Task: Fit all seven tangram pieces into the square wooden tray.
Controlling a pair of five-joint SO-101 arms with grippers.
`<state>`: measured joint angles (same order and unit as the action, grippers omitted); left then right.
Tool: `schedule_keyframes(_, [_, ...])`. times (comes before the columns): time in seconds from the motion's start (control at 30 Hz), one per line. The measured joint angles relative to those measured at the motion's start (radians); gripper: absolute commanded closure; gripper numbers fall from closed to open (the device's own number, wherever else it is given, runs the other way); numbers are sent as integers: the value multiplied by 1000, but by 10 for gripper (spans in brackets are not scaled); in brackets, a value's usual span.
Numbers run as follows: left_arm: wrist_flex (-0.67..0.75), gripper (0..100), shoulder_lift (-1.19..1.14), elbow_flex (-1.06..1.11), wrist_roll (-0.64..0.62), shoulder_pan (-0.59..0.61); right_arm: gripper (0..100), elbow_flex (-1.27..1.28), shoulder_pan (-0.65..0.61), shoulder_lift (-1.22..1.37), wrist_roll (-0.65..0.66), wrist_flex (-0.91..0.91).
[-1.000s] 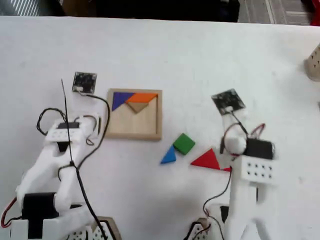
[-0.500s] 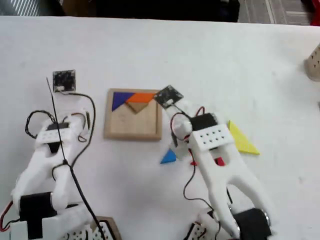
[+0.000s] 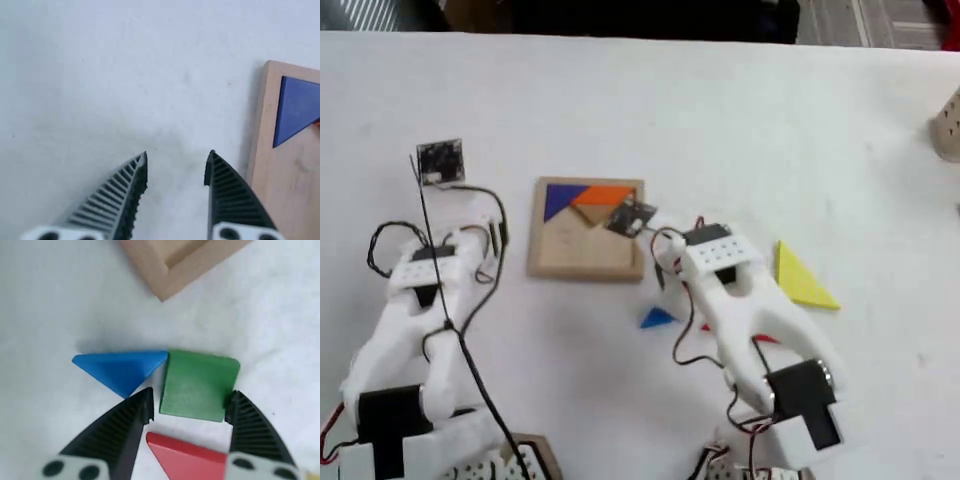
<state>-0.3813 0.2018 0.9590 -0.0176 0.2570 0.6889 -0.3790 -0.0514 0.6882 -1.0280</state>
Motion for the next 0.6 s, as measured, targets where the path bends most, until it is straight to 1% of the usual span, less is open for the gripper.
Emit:
schedule_keyframes(0.13, [0,798,0,0,0,0,772,-2,2,12,23,0])
schedule_keyframes(0.37, [0,798,0,0,0,0,779,-2,2,20,25,0])
schedule_keyframes(0.43, [0,798,0,0,0,0,824,-2,2,20,25,0])
schedule_keyframes(0.57, [0,798,0,0,0,0,988,-2,3,20,25,5])
schedule_keyframes(0.6, [0,798,0,0,0,0,982,-2,3,20,25,8])
